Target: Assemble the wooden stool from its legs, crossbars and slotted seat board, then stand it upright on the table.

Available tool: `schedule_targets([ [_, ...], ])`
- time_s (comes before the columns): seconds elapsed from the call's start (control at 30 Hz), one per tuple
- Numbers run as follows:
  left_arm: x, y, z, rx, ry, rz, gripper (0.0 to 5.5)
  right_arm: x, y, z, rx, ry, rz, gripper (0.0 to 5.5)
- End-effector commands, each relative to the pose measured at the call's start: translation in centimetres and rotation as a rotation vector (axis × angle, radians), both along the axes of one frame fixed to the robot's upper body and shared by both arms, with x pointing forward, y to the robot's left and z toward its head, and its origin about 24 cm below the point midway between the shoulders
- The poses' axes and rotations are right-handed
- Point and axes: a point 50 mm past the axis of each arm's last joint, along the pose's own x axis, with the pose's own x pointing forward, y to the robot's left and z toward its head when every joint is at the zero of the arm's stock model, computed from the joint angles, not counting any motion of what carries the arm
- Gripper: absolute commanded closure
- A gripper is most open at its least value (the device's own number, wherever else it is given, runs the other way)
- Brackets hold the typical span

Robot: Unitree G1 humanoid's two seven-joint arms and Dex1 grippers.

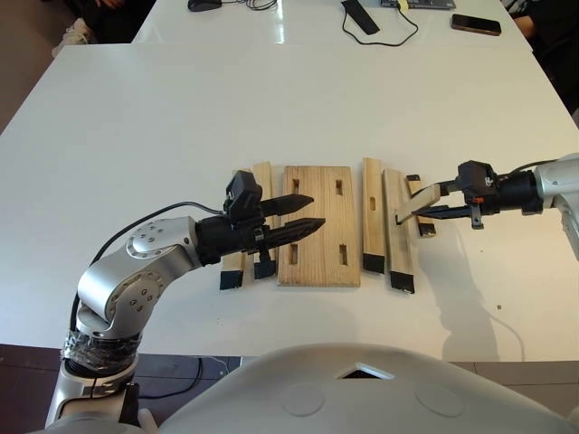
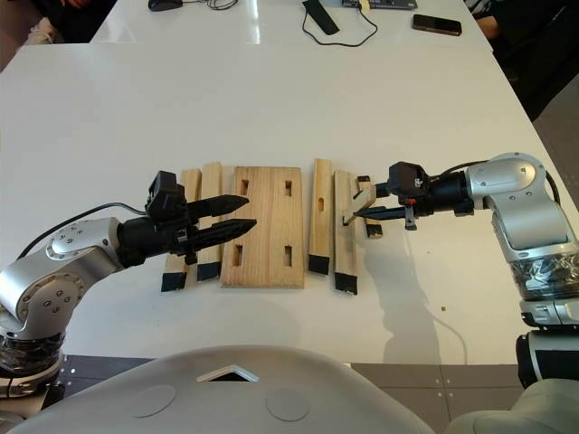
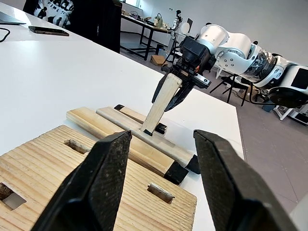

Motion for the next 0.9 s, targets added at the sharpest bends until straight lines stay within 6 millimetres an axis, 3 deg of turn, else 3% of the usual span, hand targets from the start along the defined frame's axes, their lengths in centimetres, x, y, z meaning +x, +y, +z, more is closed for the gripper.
schedule_targets([
  [0.03,-0.2,-0.5,0.2,-0.006,0.009,-0.007,3.11,-1.0,-0.4,-4.7,-0.113,0.117,-0.034,4.22],
  [0.27,-0.9,-1.0,-0.1,-0.024,0.05,-0.027,3.11,-2.0,-0.1,-7.4,-0.132,0.227,-0.018,4.22],
  [0.5,-1.2,-1.2,-0.3,-0.024,0.065,-0.043,3.11,0.0,-0.1,-5.1,-0.082,0.324,-0.036,4.22],
  [0.73,-0.9,-1.2,-0.4,-0.017,0.071,-0.048,3.11,1.6,0.4,-5.6,-0.136,0.374,-0.022,4.22],
  [0.87,-0.9,-1.0,-0.4,-0.01,0.073,-0.05,3.11,1.4,0.4,-5.9,-0.122,0.327,-0.036,4.22],
  [0.9,-0.9,-0.9,-0.4,-0.008,0.074,-0.049,3.11,1.3,0.3,-6.0,-0.122,0.298,-0.045,3.86],
])
